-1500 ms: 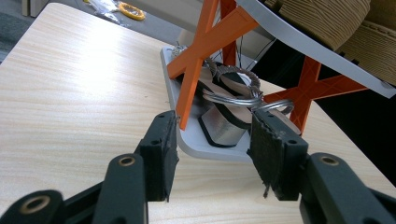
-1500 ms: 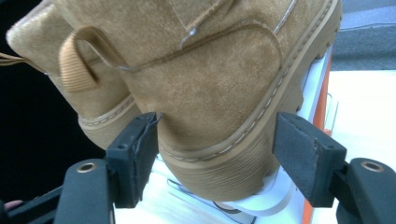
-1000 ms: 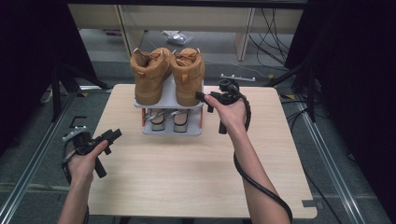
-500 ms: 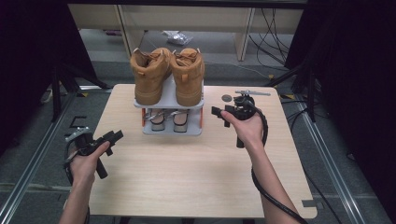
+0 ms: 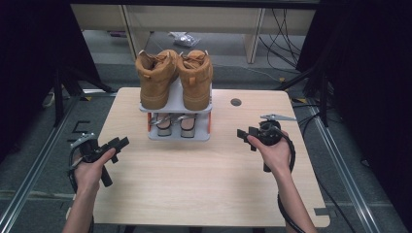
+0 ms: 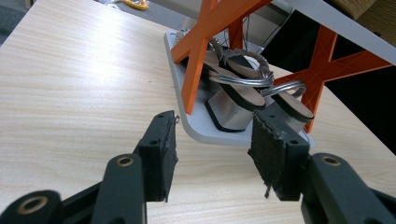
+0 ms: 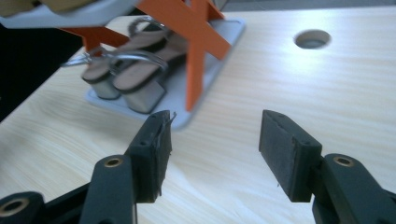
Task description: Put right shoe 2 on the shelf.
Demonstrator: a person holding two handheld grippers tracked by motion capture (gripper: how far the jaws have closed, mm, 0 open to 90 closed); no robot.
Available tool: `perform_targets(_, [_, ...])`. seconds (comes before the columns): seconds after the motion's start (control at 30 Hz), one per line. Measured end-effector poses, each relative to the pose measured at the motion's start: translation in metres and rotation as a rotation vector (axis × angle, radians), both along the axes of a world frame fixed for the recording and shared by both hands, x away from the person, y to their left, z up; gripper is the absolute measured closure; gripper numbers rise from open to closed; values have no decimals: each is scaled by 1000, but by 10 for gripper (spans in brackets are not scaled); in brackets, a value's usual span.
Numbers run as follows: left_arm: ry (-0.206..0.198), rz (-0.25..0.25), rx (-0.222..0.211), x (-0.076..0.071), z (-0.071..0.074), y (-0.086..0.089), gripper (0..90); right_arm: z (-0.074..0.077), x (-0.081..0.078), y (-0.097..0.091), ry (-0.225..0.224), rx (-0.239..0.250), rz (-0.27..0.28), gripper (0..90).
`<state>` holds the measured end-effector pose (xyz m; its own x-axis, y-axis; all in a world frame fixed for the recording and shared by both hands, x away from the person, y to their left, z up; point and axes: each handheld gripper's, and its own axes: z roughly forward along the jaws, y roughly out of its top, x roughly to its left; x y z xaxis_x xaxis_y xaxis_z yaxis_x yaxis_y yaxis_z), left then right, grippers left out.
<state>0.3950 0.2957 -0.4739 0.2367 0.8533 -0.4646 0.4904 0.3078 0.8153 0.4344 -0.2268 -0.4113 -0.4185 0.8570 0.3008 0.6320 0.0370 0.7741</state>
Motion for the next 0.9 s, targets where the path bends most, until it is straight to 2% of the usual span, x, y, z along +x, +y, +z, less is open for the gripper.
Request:
perform_targets(0.07, [2, 0, 1, 0, 0, 0, 498, -7, -6, -7, 15, 7, -40, 460])
perform_targets(0.13, [3, -2, 0, 0, -1, -1, 497, -13, -9, -15, 9, 6, -41, 463])
perform_targets(0.17, [5, -3, 2, 0, -1, -2, 497, -16, -11, -19, 9, -17, -57, 467])
perform_targets(0.2, [4, -4, 2, 0, -1, -2, 497, -19, -14, -20, 11, 3, -57, 470])
perform_targets(0.3, [6, -2, 2, 0, -1, -2, 498, -28, -20, -29, 16, 5, -83, 475])
perform_targets(0.33, [6, -2, 3, 0, -2, -2, 497, -32, -20, -33, -1, -5, -79, 475])
perform_targets(0.4, [9, -4, 2, 0, -2, -2, 497, -36, -24, -36, 19, 5, -107, 475])
perform_targets(0.43, [9, -4, 3, 1, -3, -2, 497, -38, -25, -40, 10, -18, -97, 475])
perform_targets(0.5, [9, -7, 3, 1, -3, -3, 498, -43, -28, -41, 16, 3, -120, 476])
perform_targets(0.57, [8, -9, 5, 1, -3, -3, 498, -46, -29, -45, 7, -3, -112, 476])
perform_targets(0.63, [6, -12, 7, 1, -3, -3, 497, -50, -32, -47, 20, 3, -129, 475])
perform_targets(0.67, [7, -11, 7, 1, -3, -3, 498, -52, -32, -49, 10, -16, -122, 474])
perform_targets(0.7, [9, -8, 6, 1, -4, -3, 498, -53, -34, -48, 19, 9, -129, 473])
perform_targets(0.73, [10, -7, 5, 1, -4, -3, 498, -55, -34, -52, -2, -30, -118, 471])
perform_targets(0.77, [10, -7, 5, 1, -4, -3, 497, -56, -36, -51, 26, -3, -136, 469])
perform_targets(0.8, [10, -7, 5, 1, -4, -3, 498, -58, -36, -52, 5, -9, -135, 468])
perform_targets(0.87, [10, -9, 7, 1, -4, -3, 498, -60, -39, -51, 16, 9, -145, 460])
perform_targets(0.9, [10, -13, 10, 1, -4, -3, 497, -63, -37, -53, -15, -12, -135, 456])
